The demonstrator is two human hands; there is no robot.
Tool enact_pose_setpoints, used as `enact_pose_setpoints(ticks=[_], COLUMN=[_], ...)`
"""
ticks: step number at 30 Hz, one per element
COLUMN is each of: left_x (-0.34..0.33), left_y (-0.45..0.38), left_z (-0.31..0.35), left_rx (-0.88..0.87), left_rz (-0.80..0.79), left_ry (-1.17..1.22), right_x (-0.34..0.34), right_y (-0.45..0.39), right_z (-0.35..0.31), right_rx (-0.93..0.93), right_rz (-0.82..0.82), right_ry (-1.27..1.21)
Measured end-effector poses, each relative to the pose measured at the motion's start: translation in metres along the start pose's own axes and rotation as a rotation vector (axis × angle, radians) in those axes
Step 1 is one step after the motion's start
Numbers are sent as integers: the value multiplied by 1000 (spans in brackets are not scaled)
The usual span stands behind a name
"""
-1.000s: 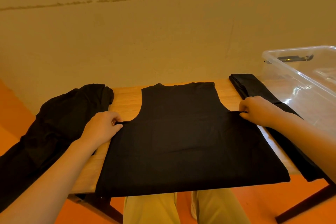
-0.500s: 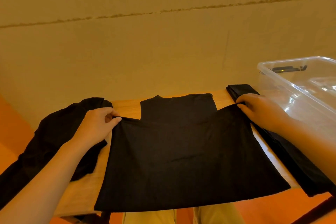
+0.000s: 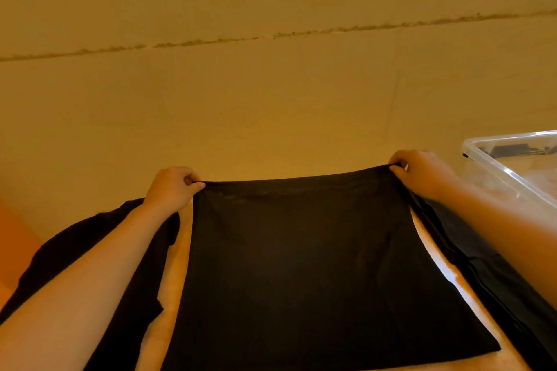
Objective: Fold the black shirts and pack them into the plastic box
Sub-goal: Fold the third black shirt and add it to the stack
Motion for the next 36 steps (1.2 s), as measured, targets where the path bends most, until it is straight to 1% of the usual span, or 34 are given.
enact_pose_setpoints(ticks=[3, 5, 6, 7, 9, 11, 13, 16, 18, 23, 29, 31, 33, 36], left_x=[-29, -46, -52, -57, -71, -88, -107, -131, -138, -138, -138, -136, -134, -138], left_y=[-23, -28, -28, -25, -11, 9, 23, 30, 29, 34, 64, 66, 62, 49], left_z=[-13, -17, -16, -13, 1, 21, 37, 45, 43, 40, 44, 45, 45, 45], left_rx=[61, 79, 59, 16, -126, -235, -275, -228, -173, -156, -167, -147, -120, -81], left_rz=[-29, -26, -1, 29, 53, -15, -116, -276, -338, -353, -388, -348, -303, -333], left_ry=[4, -29, -83, -143, -193, -216, -265, -330, -335, -425, -399, -364, -357, -391], right_x=[-27, -40, -45, -50, -63, -78, -96, -119, -125, -124, -119, -114, -112, -117], right_y=[-24, -30, -30, -28, -20, -7, 3, 9, 9, 18, 36, 39, 43, 44], right_z=[3, 0, -3, -7, -19, -36, -49, -58, -56, -44, -29, -30, -38, -48], right_rx=[-34, -14, 12, 51, 154, 241, 286, 274, 238, 207, 156, 121, 131, 175], right_rz=[-68, -61, -42, -21, 1, -23, -104, -239, -294, -337, -338, -321, -309, -370], right_ry=[67, 164, 231, 278, 286, 291, 330, 298, 227, 210, 186, 192, 170, 172])
Point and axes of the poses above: each hand's wrist, its own y-axis away from the middle knuckle, its own x-axis out of the back of the hand, z = x × y, the point moved 4 cm from there along -y, towards the middle knuckle, and after that the axes turned 6 degrees about -z, right-handed, at the moved point
